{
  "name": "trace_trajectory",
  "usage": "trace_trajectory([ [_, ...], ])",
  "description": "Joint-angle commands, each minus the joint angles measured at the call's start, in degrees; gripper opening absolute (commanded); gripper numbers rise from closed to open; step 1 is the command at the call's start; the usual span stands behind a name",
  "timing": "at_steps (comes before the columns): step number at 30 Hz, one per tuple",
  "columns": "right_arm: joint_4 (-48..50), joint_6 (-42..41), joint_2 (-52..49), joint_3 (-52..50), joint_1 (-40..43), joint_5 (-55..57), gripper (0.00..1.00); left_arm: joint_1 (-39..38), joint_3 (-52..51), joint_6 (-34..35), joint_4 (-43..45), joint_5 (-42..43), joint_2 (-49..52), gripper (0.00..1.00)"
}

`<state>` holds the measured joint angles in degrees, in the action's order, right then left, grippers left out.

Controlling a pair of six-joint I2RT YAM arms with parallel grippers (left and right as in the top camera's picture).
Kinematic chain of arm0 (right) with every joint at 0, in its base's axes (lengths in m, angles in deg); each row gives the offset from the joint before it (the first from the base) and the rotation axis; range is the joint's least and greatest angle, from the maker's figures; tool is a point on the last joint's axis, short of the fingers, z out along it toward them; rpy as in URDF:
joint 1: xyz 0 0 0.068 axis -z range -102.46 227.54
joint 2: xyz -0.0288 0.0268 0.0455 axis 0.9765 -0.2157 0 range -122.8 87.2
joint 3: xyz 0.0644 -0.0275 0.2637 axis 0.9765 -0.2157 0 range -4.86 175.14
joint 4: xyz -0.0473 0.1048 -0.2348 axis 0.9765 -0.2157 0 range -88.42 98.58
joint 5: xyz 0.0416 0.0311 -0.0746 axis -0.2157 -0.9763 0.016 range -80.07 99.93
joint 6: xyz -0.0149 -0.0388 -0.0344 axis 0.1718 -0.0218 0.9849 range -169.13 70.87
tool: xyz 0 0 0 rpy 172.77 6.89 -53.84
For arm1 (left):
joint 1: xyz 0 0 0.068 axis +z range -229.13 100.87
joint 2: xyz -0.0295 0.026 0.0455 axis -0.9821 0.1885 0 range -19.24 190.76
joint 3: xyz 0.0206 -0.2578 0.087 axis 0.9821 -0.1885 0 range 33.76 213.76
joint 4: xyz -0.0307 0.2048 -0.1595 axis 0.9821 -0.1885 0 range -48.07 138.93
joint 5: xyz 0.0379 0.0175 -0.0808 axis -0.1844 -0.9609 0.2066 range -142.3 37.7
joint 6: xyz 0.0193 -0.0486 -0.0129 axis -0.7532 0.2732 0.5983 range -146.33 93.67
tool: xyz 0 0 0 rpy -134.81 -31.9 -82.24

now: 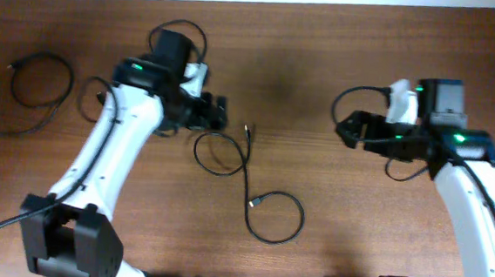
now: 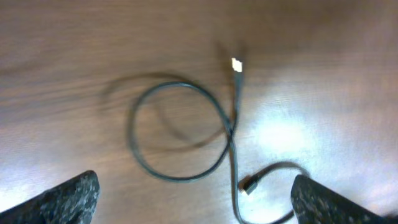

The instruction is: Untangle cables

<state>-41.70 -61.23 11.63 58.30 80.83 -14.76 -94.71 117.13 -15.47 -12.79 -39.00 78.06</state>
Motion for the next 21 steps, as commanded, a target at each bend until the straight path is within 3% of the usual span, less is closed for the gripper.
trace_trajectory([
  [1, -1.22, -0.42, 1.66, 0.28, 3.21, 1.38, 1.0, -7.56, -3.85, -10.36, 4.31, 0.42, 0.37, 0.99],
  [6, -3.19, -0.39, 1.55, 0.15, 3.17, 1.4, 1.0, -15.1, -7.45, -12.59, 7.8, -8.13, 0.42, 0.99],
  [14, -3.06, -0.39, 1.55, 0.13, 3.17, 1.4, 1.0, -19.37, -12.96, -8.85, 12.52, -6.82, 4.09, 0.99],
  [15, -3.06, -0.39, 1.55, 0.13, 3.17, 1.42, 1.0, -19.96, -12.96, -10.08, 12.46, -4.98, 5.09, 0.99],
  [18, -3.06, -0.39, 1.55, 0.13, 3.17, 1.42, 1.0, -23.71, -12.96, -22.29, 12.46, 2.56, 7.91, 0.99],
  [21, -3.08, -0.39, 1.53, 0.13, 3.17, 1.42, 1.0, -28.2, -12.96, -25.83, 12.46, -3.02, 8.96, 0.99],
])
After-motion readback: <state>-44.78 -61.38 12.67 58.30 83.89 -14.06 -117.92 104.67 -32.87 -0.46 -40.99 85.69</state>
